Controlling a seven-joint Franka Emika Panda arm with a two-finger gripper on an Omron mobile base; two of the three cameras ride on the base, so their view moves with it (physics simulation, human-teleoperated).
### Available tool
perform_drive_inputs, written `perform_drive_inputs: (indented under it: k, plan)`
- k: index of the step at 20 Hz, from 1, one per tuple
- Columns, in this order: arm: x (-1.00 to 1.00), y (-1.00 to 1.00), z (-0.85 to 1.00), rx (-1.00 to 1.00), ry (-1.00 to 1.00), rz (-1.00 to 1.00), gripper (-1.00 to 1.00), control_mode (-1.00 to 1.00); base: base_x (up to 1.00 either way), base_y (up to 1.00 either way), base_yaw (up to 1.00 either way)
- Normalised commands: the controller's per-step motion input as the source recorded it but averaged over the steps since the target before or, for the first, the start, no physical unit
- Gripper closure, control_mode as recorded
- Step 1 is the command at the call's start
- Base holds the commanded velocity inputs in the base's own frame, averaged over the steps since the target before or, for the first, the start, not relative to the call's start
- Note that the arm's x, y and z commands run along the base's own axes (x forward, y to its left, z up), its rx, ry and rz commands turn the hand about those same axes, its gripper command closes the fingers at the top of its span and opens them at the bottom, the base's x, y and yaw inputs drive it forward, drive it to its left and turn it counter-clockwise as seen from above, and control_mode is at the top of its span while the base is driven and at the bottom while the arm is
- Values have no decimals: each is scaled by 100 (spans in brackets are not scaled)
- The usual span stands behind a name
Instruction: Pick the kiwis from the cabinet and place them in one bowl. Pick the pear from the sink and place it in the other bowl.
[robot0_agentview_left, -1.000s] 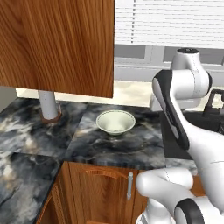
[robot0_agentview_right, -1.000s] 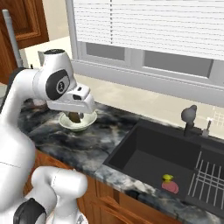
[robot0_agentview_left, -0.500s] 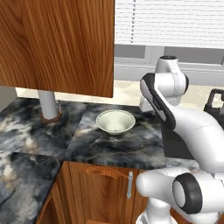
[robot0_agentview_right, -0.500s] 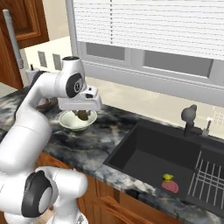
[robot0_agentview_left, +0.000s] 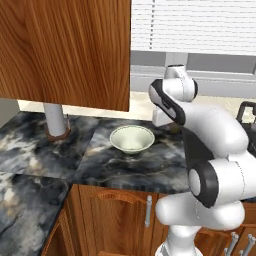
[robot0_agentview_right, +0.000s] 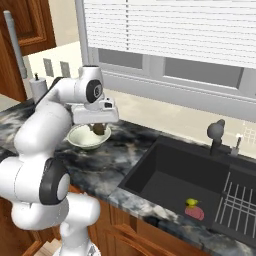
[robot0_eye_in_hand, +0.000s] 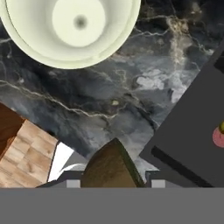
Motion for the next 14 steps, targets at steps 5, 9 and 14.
perform_drive_inputs:
  k: [5,9,14]
  plan:
    - [58,13,-51,0,4,18,100,-100,0,0,0]
    - [62,14,-42,2,0,15,100,-100,0,0,0]
    - [52,14,-9,5,1,15,100,-100,0,0,0]
